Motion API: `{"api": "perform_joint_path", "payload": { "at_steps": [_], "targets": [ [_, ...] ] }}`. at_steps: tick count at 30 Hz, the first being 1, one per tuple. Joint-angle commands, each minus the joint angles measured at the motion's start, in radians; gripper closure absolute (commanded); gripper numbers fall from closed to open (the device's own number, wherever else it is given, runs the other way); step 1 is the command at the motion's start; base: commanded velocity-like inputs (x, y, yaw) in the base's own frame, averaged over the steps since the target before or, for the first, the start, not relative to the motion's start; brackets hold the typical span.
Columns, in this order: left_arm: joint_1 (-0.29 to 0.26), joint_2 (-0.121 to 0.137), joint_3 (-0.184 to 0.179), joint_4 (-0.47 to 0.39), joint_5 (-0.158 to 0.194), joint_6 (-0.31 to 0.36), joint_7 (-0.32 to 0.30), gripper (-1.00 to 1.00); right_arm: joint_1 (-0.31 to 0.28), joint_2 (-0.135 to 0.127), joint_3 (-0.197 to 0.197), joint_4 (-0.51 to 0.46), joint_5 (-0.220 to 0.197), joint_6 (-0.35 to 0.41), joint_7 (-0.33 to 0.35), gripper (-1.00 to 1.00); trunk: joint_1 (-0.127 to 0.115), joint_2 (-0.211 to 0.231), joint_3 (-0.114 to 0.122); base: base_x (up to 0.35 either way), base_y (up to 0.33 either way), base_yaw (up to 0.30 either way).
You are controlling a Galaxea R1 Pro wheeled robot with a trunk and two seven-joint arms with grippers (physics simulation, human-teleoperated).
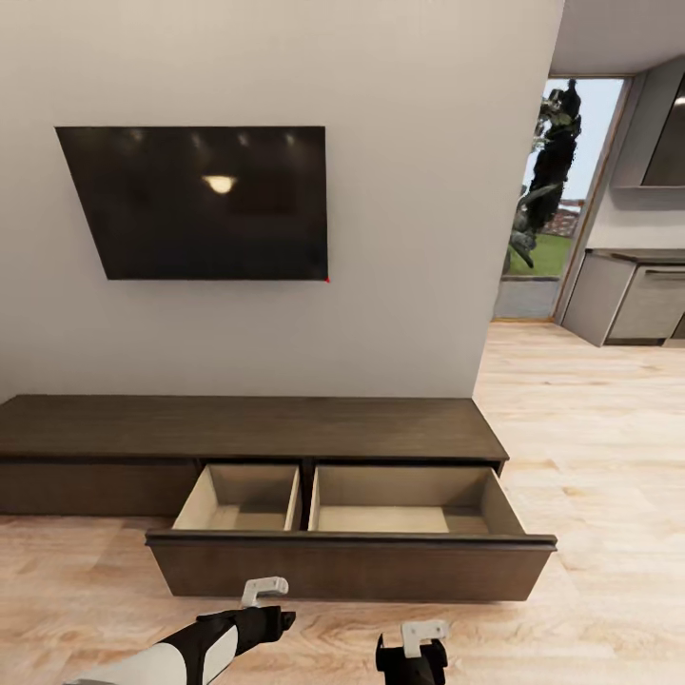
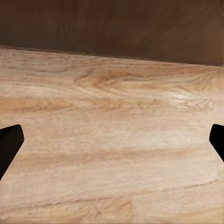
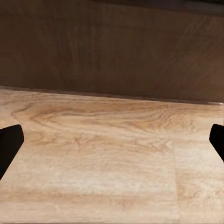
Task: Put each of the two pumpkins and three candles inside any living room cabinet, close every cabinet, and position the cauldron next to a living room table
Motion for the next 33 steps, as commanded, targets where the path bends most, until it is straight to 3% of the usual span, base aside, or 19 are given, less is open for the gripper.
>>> {"api": "perform_joint_path", "payload": {
  "at_steps": [1, 10, 17, 27, 33],
  "targets": [
    [0.001, 0.000, -0.008, -0.002, 0.011, 0.006, -0.002, -1.00, 0.005, 0.000, 0.008, 0.000, -0.009, -0.004, 0.008, -1.00, -0.004, 0.007, 0.002, 0.000, 0.000, 0.000],
    [0.016, 0.003, -0.007, -0.002, 0.011, -0.005, 0.019, -1.00, 0.020, -0.001, 0.008, 0.000, -0.009, -0.004, 0.072, -1.00, -0.039, 0.070, 0.030, 0.000, 0.000, 0.000],
    [0.026, 0.005, -0.007, -0.002, 0.011, -0.005, 0.084, -1.00, 0.021, 0.000, 0.009, 0.000, -0.009, 0.005, 0.078, -1.00, -0.065, 0.119, 0.052, 0.000, 0.000, 0.000],
    [0.110, 0.003, -0.008, -0.002, 0.009, -0.007, 0.095, -1.00, 0.022, 0.002, 0.010, -0.001, -0.009, 0.063, 0.079, -1.00, -0.104, 0.189, 0.084, 0.000, 0.000, 0.000],
    [0.115, 0.002, -0.009, -0.002, 0.009, -0.004, 0.096, -1.00, 0.022, 0.007, 0.009, -0.001, -0.009, 0.067, 0.079, -1.00, -0.127, 0.231, 0.103, 0.000, 0.000, 0.000]
  ]
}}
